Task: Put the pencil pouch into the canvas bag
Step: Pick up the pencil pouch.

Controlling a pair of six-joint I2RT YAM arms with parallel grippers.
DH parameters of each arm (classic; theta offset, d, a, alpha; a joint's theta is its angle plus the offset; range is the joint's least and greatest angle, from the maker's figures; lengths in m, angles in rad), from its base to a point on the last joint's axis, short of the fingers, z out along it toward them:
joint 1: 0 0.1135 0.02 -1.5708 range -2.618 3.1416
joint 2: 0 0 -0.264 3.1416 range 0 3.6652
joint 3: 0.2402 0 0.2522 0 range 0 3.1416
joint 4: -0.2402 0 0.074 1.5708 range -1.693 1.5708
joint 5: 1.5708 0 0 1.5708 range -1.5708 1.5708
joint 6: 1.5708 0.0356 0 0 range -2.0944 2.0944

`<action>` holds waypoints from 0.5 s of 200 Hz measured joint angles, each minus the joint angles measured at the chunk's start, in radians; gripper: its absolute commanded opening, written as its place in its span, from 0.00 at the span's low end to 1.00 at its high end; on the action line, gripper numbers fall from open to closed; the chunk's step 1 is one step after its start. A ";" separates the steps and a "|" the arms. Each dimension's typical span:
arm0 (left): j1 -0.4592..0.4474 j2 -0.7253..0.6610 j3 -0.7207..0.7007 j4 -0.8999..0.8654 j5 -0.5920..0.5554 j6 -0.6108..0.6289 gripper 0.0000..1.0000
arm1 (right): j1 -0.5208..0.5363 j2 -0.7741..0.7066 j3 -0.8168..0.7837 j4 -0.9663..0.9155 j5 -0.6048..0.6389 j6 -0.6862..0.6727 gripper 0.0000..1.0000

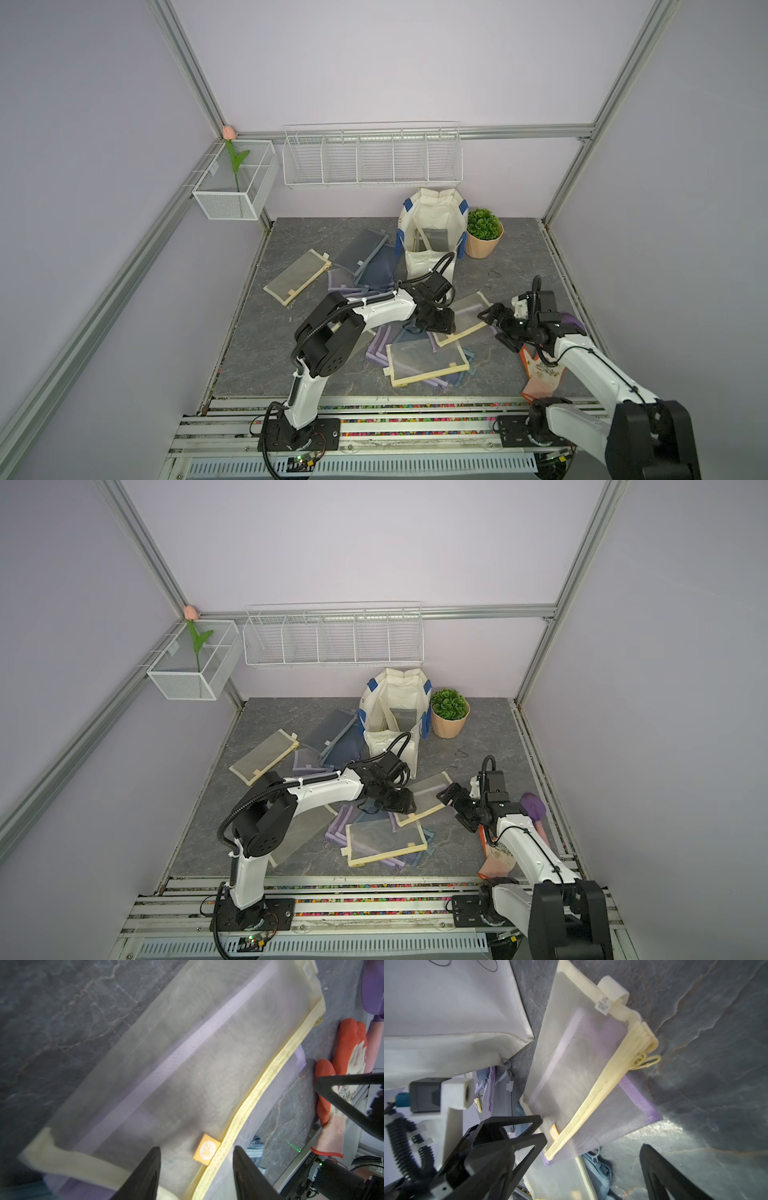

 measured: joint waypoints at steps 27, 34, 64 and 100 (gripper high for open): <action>0.000 0.001 0.000 0.003 0.004 -0.003 0.55 | -0.016 0.106 0.008 0.090 -0.041 0.005 0.95; 0.000 0.003 0.000 0.005 0.006 -0.004 0.55 | -0.019 0.132 0.013 0.115 -0.051 0.005 0.94; 0.000 0.006 0.000 0.011 0.019 -0.008 0.54 | -0.023 0.209 0.030 0.196 -0.084 0.008 0.93; 0.000 0.012 0.000 0.025 0.035 -0.019 0.53 | -0.024 0.284 0.030 0.284 -0.114 0.015 0.89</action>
